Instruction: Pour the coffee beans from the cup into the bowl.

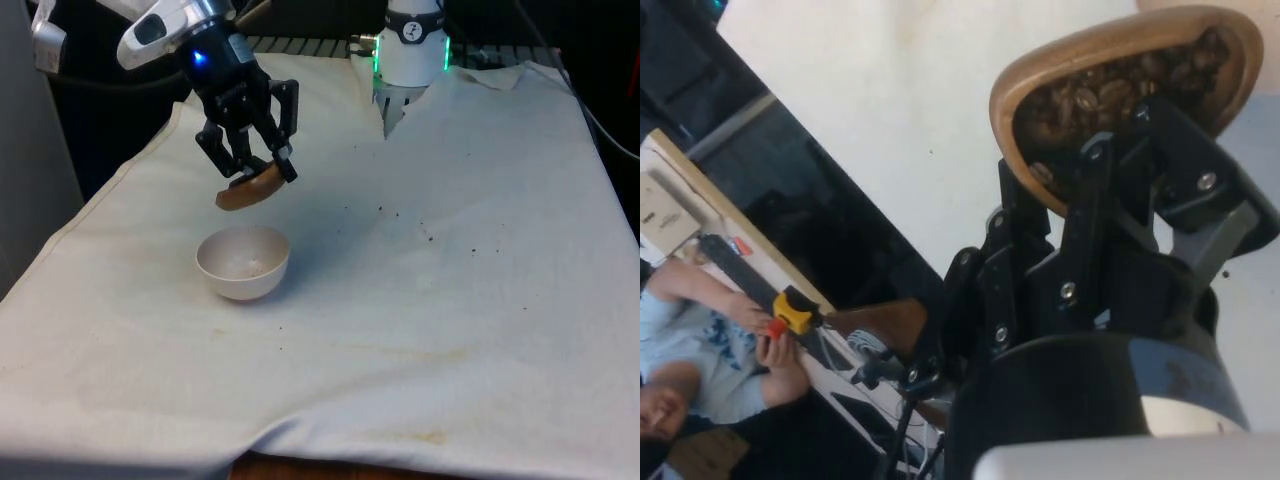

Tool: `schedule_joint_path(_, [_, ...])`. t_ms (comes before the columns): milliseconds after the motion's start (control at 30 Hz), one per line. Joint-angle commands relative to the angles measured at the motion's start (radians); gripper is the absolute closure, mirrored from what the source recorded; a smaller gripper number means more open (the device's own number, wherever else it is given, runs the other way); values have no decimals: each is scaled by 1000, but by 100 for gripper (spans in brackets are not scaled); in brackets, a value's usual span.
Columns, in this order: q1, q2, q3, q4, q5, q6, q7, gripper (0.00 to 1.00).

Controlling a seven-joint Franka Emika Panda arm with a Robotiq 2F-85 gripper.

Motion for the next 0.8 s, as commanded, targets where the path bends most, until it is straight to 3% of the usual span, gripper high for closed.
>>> schedule_joint_path(0, [-5,3,1,2,13,-8,7,97])
schedule_joint_path(200, [-1,6,-9,0,47,-9,2,97])
schedule_joint_path(233, [-6,7,-8,1,58,-16,10,97])
schedule_joint_path(433, [-2,11,-19,-1,94,-23,6,97])
schedule_joint_path(767, [-7,18,-22,-5,162,-31,21,97])
